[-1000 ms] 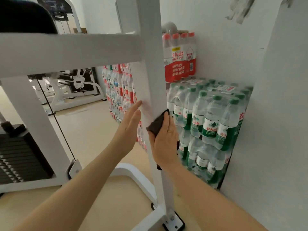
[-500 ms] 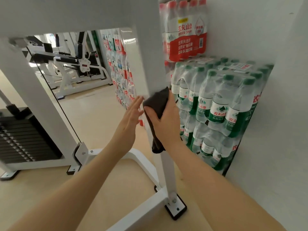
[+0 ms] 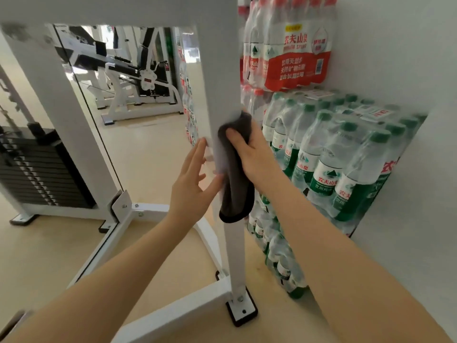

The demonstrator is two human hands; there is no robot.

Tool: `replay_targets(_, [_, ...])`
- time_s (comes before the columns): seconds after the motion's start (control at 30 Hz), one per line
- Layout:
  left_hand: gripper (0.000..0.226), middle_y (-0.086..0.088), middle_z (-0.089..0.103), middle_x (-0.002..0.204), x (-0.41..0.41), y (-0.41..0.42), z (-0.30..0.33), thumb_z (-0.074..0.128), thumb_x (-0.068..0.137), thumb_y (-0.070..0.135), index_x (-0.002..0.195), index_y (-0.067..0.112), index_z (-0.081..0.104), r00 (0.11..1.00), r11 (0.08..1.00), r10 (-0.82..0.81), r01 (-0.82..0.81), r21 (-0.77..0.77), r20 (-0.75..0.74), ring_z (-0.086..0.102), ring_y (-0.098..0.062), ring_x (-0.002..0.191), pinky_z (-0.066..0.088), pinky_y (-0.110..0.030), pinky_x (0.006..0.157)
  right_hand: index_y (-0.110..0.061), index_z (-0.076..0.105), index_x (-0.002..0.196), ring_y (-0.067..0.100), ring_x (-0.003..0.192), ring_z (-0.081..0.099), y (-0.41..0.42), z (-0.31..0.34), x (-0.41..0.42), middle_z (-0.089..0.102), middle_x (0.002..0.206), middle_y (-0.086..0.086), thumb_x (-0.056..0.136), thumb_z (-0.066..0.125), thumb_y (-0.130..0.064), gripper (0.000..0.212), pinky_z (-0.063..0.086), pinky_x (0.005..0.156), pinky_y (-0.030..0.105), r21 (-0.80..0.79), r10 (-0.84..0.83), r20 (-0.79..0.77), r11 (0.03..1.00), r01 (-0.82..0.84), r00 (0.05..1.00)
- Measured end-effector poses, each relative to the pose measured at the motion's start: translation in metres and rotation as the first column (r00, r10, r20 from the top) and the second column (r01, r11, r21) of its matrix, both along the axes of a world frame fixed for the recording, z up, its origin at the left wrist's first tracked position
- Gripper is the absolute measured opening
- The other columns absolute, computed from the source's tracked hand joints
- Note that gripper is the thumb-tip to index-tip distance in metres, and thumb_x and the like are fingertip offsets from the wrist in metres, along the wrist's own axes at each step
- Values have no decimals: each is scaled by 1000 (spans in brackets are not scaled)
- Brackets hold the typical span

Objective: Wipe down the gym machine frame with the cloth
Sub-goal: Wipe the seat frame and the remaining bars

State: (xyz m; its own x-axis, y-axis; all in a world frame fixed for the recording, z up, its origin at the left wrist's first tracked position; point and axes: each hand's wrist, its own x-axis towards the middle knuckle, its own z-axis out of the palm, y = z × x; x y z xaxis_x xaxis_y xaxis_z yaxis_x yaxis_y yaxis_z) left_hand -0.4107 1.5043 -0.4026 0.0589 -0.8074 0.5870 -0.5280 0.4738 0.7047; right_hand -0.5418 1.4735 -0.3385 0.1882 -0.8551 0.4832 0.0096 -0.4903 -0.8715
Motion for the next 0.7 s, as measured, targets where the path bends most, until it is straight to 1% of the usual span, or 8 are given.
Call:
replay_targets(0.1, [74, 13, 30, 148, -5, 0, -3, 61, 85, 31, 142, 37, 15, 999, 999, 48, -47, -20, 19, 41, 11, 116, 42, -4, 86, -15, 30, 134, 6, 103, 57, -7, 13, 0, 55, 117, -1, 92, 54, -15, 48, 50, 89, 26, -46, -3, 42, 999, 5, 999])
replay_targets(0.2, [73, 13, 29, 149, -8, 2, -1, 60, 84, 34, 145, 32, 19, 999, 999, 38, -38, 2, -35, 43, 8, 117, 50, -18, 88, -7, 38, 124, -4, 88, 56, -11, 16, 8, 56, 101, -2, 90, 47, -27, 41, 49, 79, 18, -193, -61, 43, 979, 68, 997])
replay_targets(0.27, [75, 12, 29, 149, -10, 4, 0, 58, 81, 36, 146, 28, 21, 997, 999, 36, -36, 6, -63, 43, 3, 121, 52, -25, 88, -8, 43, 124, 3, 89, 57, -16, -4, 7, 57, 99, -2, 89, 41, -38, 47, 49, 81, 23, -260, -99, -28, 962, 88, 995])
replay_targets(0.33, [74, 16, 31, 146, -15, 6, 0, 58, 82, 32, 145, 26, 21, 993, 999, 42, -41, 10, -110, 42, 4, 123, 52, -25, 88, -15, 41, 133, 10, 102, 57, -20, -44, -6, 57, 112, -3, 90, 37, -40, 49, 48, 91, 30, -141, 20, -132, 989, -38, 991])
replay_targets(0.4, [72, 25, 33, 141, -20, 7, -2, 58, 82, 31, 145, 27, 22, 989, 999, 54, -53, 11, -137, 40, 9, 123, 49, -15, 86, -20, 38, 138, 2, 103, 55, -19, -90, -23, 56, 117, -9, 94, 40, -34, 47, 47, 96, 34, 55, 180, -214, 984, -172, 960])
replay_targets(0.5, [69, 19, 36, 143, -23, 6, -7, 56, 85, 27, 145, 24, 23, 981, 998, 65, -66, 2, -184, 42, 1, 126, 45, -9, 86, -22, 35, 141, 0, 101, 54, -16, -125, -31, 56, 119, -8, 93, 48, -27, 50, 47, 94, 34, 142, 222, -241, 971, -192, 945])
replay_targets(0.6, [64, 6, 36, 147, -25, 4, -12, 54, 90, 14, 146, 20, 24, 979, 996, 89, -91, -5, -182, 41, -5, 129, 44, -10, 88, -12, 23, 146, -1, 115, 47, -17, -101, -23, 47, 132, -5, 90, 42, -25, 61, 40, 97, 15, 11, 229, -142, 973, -230, 963])
replay_targets(0.7, [61, 2, 33, 149, -24, 1, -13, 51, 93, 10, 146, 18, 23, 988, 997, 68, -72, -23, -140, 38, -12, 133, 44, -20, 96, 9, 23, 141, -22, 123, 25, -23, -70, -12, 38, 129, -4, 89, 49, -4, 59, 23, 98, -1, -345, 96, -45, 932, -105, 994])
